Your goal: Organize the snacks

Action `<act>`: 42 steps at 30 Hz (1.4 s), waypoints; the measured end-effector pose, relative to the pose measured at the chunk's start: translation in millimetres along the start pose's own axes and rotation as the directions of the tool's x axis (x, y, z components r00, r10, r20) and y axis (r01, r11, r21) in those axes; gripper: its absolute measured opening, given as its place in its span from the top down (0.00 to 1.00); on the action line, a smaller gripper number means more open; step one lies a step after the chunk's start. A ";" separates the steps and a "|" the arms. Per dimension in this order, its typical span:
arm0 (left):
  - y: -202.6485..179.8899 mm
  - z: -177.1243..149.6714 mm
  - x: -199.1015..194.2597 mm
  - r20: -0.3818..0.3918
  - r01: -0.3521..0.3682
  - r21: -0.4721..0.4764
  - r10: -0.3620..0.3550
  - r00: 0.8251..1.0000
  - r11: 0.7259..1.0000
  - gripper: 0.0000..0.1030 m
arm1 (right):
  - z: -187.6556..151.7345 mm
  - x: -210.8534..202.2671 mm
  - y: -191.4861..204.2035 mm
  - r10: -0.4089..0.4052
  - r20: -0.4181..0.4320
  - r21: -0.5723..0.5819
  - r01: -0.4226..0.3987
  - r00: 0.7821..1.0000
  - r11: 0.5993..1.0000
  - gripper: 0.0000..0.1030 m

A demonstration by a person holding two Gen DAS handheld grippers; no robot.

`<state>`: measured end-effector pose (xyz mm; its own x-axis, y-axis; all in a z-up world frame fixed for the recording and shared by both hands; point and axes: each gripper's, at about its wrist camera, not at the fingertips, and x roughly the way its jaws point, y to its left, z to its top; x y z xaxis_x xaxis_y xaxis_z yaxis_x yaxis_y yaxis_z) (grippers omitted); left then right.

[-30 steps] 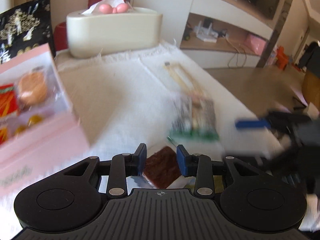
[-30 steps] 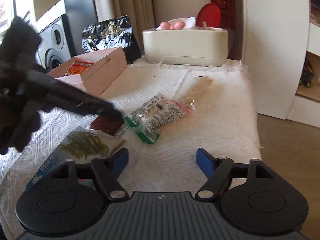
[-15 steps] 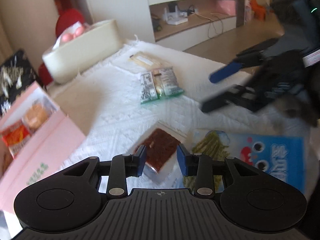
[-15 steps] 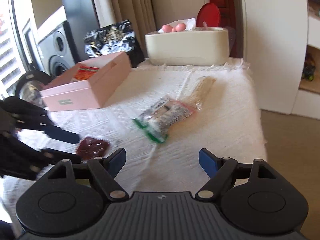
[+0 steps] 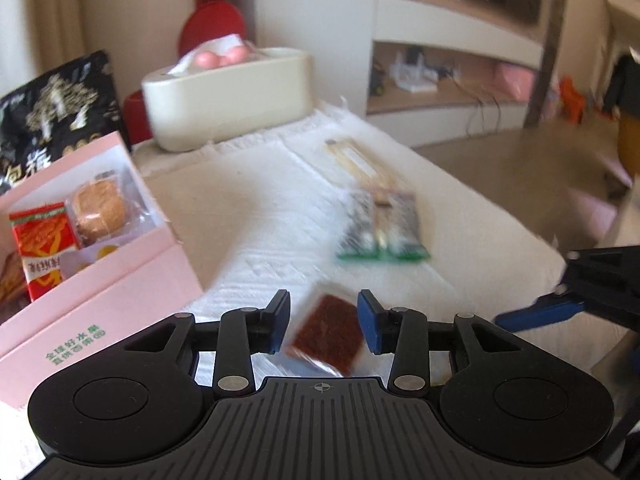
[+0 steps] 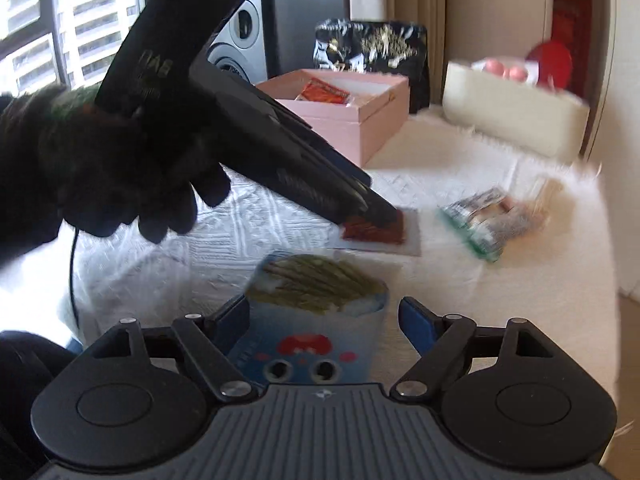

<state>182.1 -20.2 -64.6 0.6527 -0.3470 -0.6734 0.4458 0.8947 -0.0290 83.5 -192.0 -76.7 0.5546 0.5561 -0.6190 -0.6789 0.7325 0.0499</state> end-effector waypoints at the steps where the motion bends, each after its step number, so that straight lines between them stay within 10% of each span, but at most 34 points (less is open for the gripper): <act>1: 5.5 2.0 4.1 0.003 -0.001 -0.023 0.001 1.000 1.000 0.59 | -0.3 -1.6 -7.6 -0.038 0.005 0.017 0.038 0.999 0.999 0.21; 6: 24.2 -1.8 20.8 -0.056 0.127 -0.130 -0.135 0.989 0.983 0.60 | -8.1 -0.1 -53.9 -0.164 -0.016 0.214 0.163 0.986 0.963 0.21; 18: -29.3 -20.4 3.2 -0.094 0.106 0.240 -0.085 0.992 0.965 0.51 | -14.1 5.5 -64.8 -0.137 -0.006 0.256 0.134 0.991 0.957 0.12; 28: -26.0 -13.9 11.9 -0.111 0.078 0.116 -0.065 0.992 0.990 0.48 | -9.1 12.8 -61.2 -0.102 -0.049 0.195 0.110 0.994 0.975 0.00; 37: -6.1 -27.2 -15.5 0.007 0.039 -0.026 -0.039 0.999 0.999 0.56 | 15.9 20.0 -68.0 -0.087 -0.112 0.157 0.104 0.990 0.982 0.10; 42: 11.4 -44.5 -52.4 0.076 -0.149 -0.116 0.158 0.984 0.982 0.56 | 57.9 26.6 -99.7 -0.232 -0.001 0.263 0.225 0.973 0.938 0.10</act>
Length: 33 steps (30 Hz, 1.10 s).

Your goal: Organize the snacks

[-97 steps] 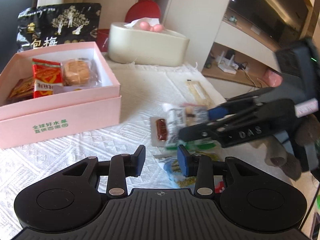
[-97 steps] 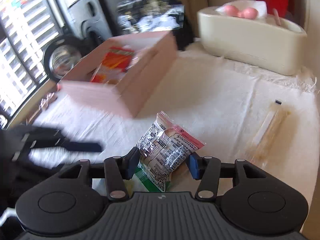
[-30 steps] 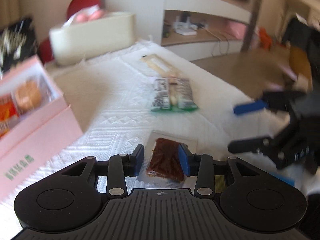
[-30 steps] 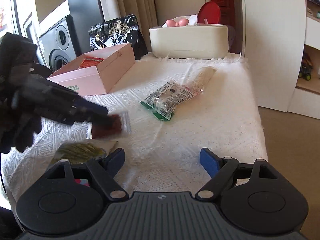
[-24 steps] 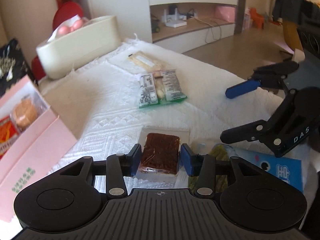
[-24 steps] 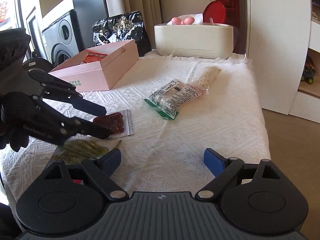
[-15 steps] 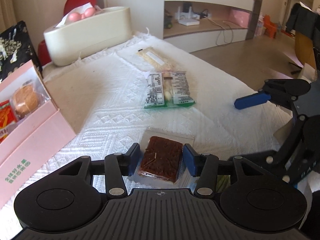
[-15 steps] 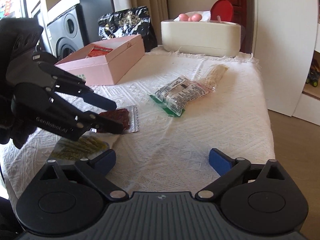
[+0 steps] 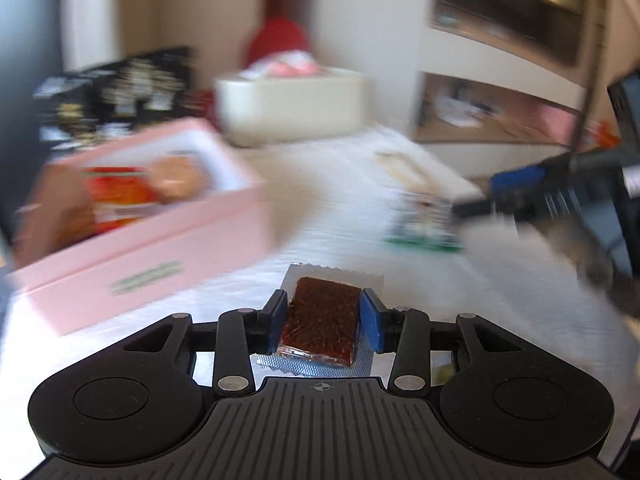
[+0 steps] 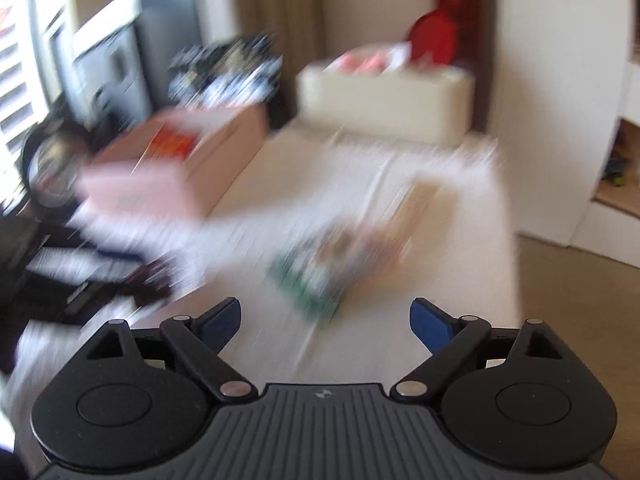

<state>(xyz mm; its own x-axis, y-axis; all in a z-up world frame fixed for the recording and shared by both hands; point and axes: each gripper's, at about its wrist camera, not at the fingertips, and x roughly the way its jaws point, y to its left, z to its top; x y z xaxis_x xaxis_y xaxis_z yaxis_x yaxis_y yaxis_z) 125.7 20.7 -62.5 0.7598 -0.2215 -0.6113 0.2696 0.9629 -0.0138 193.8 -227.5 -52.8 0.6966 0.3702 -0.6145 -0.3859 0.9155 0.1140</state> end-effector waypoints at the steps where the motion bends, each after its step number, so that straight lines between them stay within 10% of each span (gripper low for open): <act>1: 4.4 -3.6 -3.9 0.001 -0.034 -0.019 0.034 0.999 0.999 0.56 | 9.8 9.5 -3.7 -0.031 0.008 0.024 0.031 0.999 0.999 0.10; 6: 18.3 -21.6 -3.0 -0.046 -0.080 -0.096 0.076 0.996 0.992 0.56 | 44.7 71.3 -30.2 -0.068 -0.071 0.184 0.080 0.995 0.980 0.21; 11: 17.9 -29.3 1.8 -0.040 -0.084 -0.097 0.080 0.996 0.992 0.56 | 48.6 96.9 -27.7 -0.098 -0.143 0.158 0.121 0.985 0.980 0.71; 19: 12.8 -34.1 4.6 -0.023 -0.099 -0.081 0.097 0.995 0.992 0.54 | 69.6 26.8 -2.2 -0.052 0.046 0.061 0.049 0.998 0.997 0.73; 33: 12.0 -36.3 3.3 -0.010 -0.106 -0.082 0.105 0.994 0.991 0.54 | -20.6 -16.4 45.7 0.120 -0.191 -0.069 -0.135 0.974 0.988 0.72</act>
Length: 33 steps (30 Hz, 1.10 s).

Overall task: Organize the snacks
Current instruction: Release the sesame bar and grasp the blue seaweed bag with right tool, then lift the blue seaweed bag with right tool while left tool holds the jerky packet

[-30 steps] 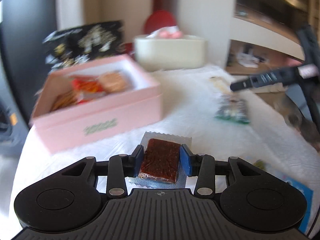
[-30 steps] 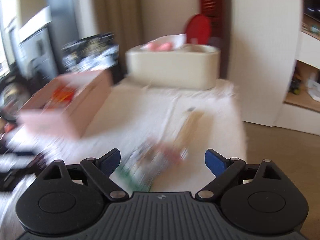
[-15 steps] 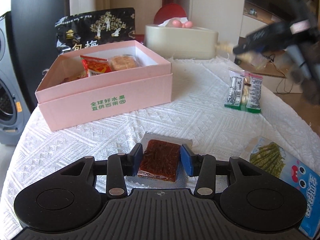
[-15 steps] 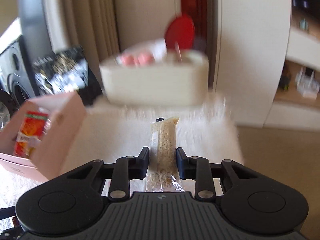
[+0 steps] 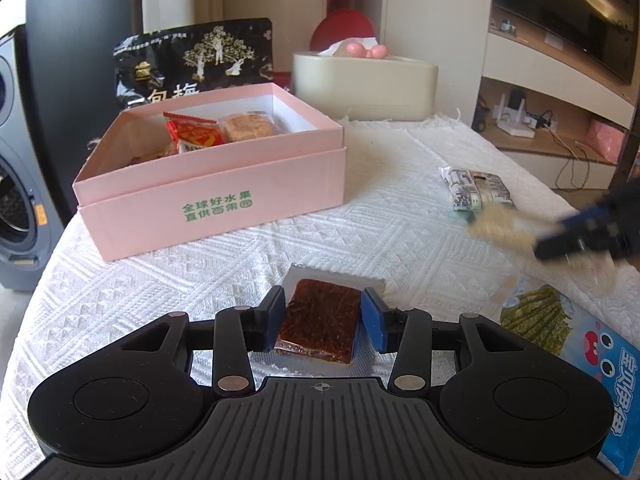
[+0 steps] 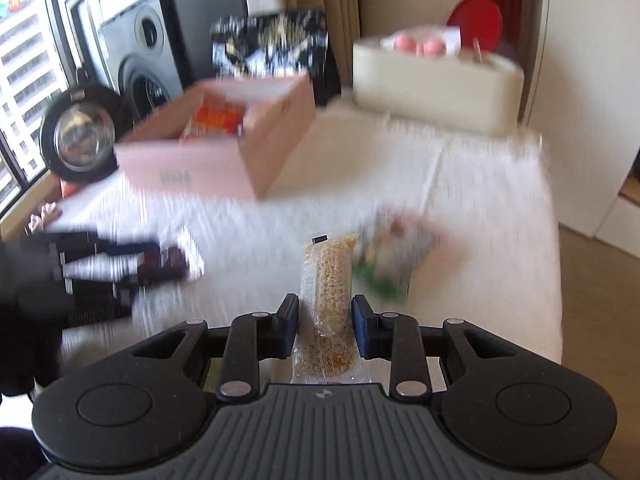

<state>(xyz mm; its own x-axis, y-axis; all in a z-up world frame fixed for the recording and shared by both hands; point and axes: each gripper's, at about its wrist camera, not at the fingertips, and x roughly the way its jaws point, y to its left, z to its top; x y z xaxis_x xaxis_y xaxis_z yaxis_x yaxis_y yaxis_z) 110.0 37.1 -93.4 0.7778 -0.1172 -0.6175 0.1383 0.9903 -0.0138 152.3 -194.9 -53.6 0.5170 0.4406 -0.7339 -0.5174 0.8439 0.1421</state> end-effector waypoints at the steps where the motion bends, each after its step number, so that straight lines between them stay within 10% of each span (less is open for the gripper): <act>1: -0.3 -0.1 0.0 0.001 -0.002 0.001 0.002 1.000 1.000 0.54 | -7.0 -2.9 1.7 -0.003 -0.002 -0.005 0.003 1.000 1.000 0.71; 9: -1.7 -1.8 -1.4 0.010 -0.009 -0.001 0.009 1.000 1.000 0.53 | -33.1 -45.1 27.2 0.032 0.089 -0.067 -0.026 0.996 0.997 0.27; 20: -4.1 -5.0 -4.8 0.013 -0.018 0.022 0.018 1.000 1.000 0.53 | -48.1 -12.1 60.8 0.157 -0.062 0.010 -0.157 0.986 0.988 0.21; 33: -2.6 -5.4 -11.1 -0.034 -0.014 0.020 0.015 0.999 1.000 0.53 | -57.3 -29.8 96.2 -0.070 0.071 -0.307 0.089 0.995 0.948 0.20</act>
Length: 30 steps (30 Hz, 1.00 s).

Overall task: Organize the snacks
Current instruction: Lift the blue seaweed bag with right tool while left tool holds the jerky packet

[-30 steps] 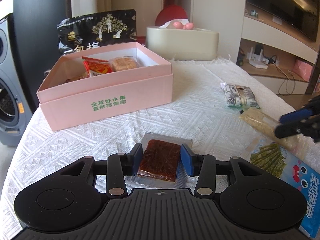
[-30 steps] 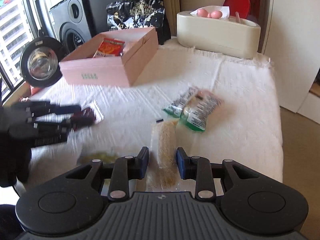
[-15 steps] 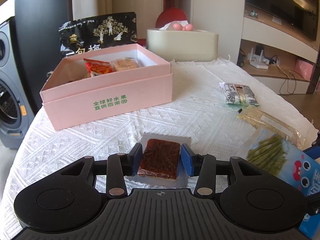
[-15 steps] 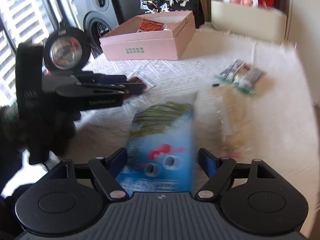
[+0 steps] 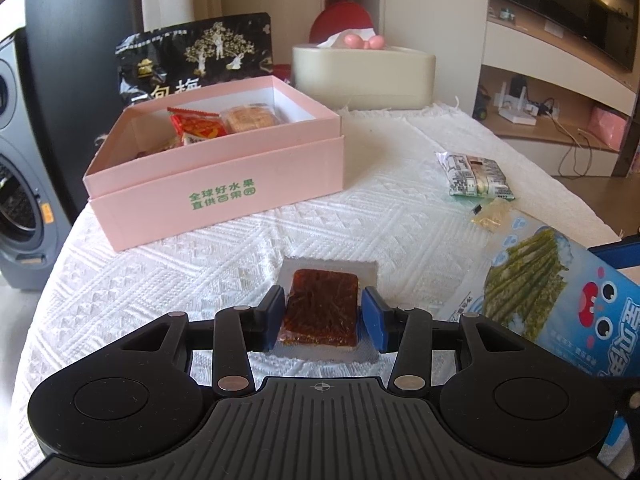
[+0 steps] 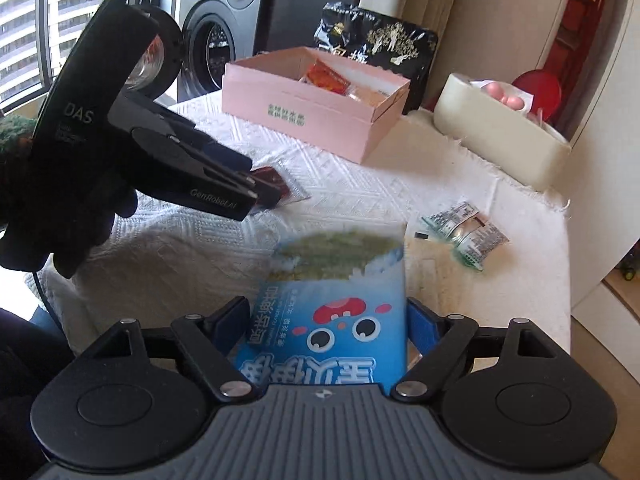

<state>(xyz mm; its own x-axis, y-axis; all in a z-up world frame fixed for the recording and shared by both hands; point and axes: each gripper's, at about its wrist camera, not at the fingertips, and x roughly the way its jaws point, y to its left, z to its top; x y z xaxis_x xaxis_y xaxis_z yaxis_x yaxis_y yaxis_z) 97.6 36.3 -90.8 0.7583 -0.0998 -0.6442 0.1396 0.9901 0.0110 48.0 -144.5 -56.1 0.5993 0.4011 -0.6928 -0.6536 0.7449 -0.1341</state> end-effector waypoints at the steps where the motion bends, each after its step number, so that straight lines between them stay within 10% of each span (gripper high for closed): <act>1: -0.3 -0.6 -1.2 -0.002 -0.001 0.000 0.001 1.000 1.000 0.53 | -1.1 -1.1 -2.8 0.006 0.001 0.011 -0.006 1.000 1.000 0.20; 11: 0.7 -7.1 -6.6 0.016 0.009 0.011 -0.010 1.000 1.000 0.52 | -1.2 6.5 -3.5 -0.009 0.007 0.053 0.009 1.000 0.999 0.19; 17: 0.2 -7.8 -6.7 0.021 0.008 0.010 -0.008 1.000 1.000 0.52 | -1.0 -16.5 5.6 -0.035 0.156 -0.029 0.040 0.987 0.999 0.19; 30: -1.1 -0.7 -2.8 -0.010 0.002 0.021 -0.001 1.000 1.000 0.50 | -7.8 25.3 -22.2 0.033 -0.032 0.192 -0.027 0.999 0.981 0.17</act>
<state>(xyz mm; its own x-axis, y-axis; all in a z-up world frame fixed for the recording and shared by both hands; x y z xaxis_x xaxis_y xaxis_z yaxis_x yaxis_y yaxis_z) 95.0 35.6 -89.5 0.7515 -0.1000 -0.6521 0.1539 0.9878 0.0258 74.1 -155.0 -76.2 0.5622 0.4086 -0.7190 -0.5686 0.8223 0.0227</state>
